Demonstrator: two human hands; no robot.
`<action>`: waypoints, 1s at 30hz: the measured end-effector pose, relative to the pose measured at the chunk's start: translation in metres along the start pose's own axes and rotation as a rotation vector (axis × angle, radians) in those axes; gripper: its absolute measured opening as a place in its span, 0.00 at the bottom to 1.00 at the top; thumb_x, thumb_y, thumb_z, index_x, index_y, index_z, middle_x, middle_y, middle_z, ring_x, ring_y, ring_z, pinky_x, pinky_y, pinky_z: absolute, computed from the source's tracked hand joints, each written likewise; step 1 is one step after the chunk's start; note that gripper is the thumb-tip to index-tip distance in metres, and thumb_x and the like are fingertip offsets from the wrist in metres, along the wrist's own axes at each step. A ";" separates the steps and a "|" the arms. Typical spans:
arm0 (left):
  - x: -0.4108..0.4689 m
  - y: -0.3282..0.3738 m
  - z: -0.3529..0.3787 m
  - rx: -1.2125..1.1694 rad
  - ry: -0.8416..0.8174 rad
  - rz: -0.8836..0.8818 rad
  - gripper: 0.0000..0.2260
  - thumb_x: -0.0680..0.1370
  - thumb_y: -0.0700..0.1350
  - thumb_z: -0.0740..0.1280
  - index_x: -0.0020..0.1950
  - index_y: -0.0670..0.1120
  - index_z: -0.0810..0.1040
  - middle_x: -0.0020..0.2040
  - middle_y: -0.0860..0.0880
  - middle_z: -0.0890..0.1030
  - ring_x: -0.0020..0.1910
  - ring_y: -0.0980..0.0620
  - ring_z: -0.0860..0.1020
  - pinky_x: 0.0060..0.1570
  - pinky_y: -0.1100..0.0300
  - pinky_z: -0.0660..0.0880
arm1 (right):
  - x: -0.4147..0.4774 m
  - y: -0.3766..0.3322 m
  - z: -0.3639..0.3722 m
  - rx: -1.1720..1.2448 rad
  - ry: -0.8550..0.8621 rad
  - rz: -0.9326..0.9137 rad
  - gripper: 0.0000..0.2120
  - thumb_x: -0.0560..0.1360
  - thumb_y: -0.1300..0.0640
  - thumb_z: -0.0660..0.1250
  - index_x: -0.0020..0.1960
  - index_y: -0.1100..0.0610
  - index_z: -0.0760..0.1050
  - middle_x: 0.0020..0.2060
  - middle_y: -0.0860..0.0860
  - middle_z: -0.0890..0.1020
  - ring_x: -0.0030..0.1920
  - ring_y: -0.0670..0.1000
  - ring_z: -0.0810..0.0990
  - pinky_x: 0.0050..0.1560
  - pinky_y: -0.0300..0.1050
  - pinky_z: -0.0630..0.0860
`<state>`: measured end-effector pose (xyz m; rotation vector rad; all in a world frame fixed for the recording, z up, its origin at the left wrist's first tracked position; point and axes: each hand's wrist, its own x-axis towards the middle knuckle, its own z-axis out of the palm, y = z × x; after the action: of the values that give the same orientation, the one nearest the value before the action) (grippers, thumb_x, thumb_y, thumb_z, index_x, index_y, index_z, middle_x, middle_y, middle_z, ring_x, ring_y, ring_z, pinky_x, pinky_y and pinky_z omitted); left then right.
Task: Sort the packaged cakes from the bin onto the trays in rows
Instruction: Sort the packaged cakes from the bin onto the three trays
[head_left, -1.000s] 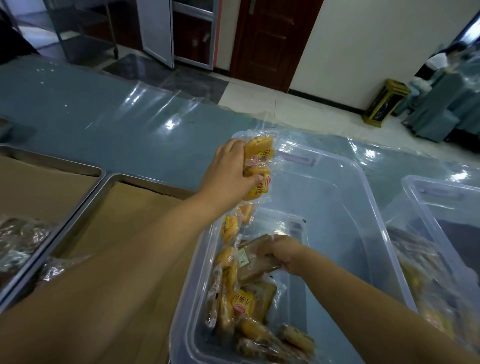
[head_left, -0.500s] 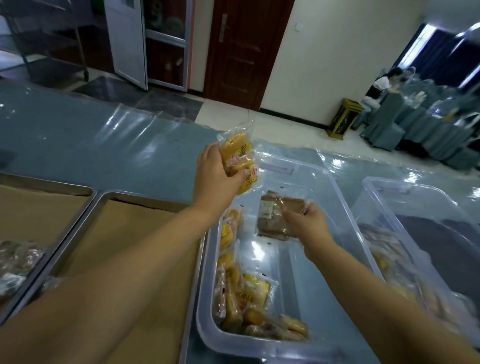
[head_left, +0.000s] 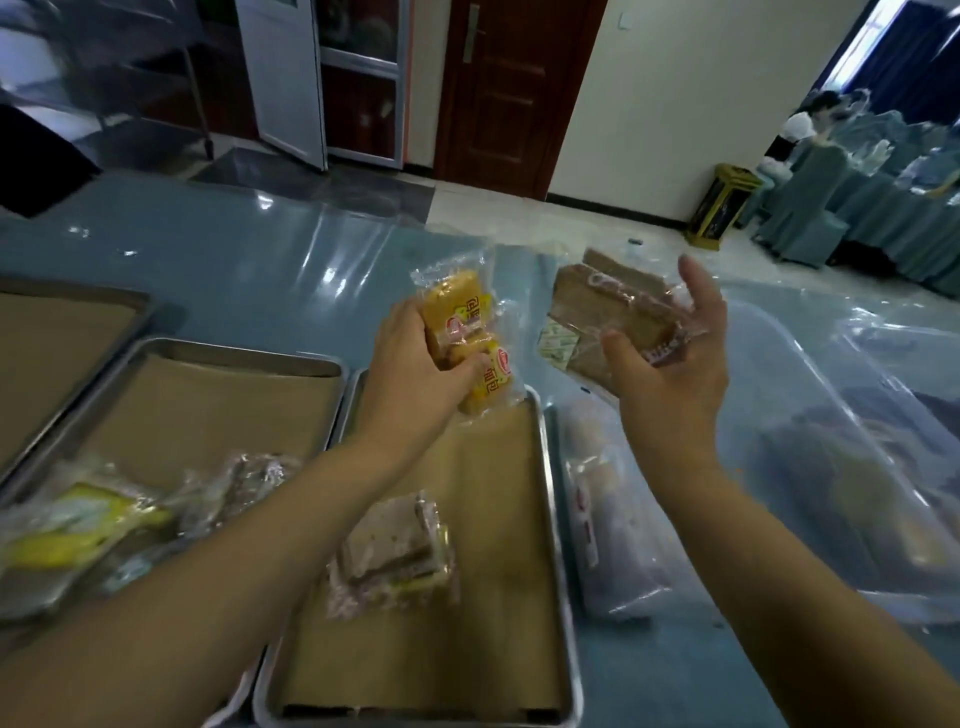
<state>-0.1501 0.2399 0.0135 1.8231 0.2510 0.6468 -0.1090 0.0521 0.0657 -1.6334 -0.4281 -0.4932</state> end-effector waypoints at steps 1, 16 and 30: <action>-0.007 -0.013 -0.014 0.018 -0.012 -0.019 0.20 0.66 0.53 0.72 0.52 0.65 0.66 0.54 0.54 0.73 0.54 0.55 0.74 0.55 0.50 0.75 | -0.012 -0.001 0.015 -0.018 -0.031 -0.003 0.35 0.71 0.67 0.70 0.70 0.43 0.62 0.59 0.52 0.76 0.54 0.43 0.79 0.47 0.34 0.78; -0.117 -0.138 -0.097 0.258 -0.238 -0.284 0.16 0.70 0.47 0.73 0.53 0.52 0.71 0.52 0.53 0.73 0.51 0.54 0.75 0.54 0.54 0.74 | -0.182 0.081 0.057 -0.163 -0.393 0.723 0.45 0.67 0.66 0.74 0.73 0.43 0.56 0.65 0.48 0.72 0.55 0.43 0.77 0.45 0.36 0.79; -0.142 -0.136 -0.094 0.305 -0.167 -0.338 0.12 0.72 0.47 0.72 0.48 0.51 0.70 0.48 0.55 0.71 0.47 0.57 0.73 0.47 0.59 0.72 | -0.226 0.096 0.058 -1.040 -0.818 0.171 0.39 0.74 0.48 0.67 0.75 0.44 0.45 0.75 0.49 0.53 0.75 0.53 0.49 0.72 0.50 0.49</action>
<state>-0.2989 0.2963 -0.1355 2.0485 0.5558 0.2253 -0.2416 0.1003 -0.1434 -2.8533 -0.6739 0.1829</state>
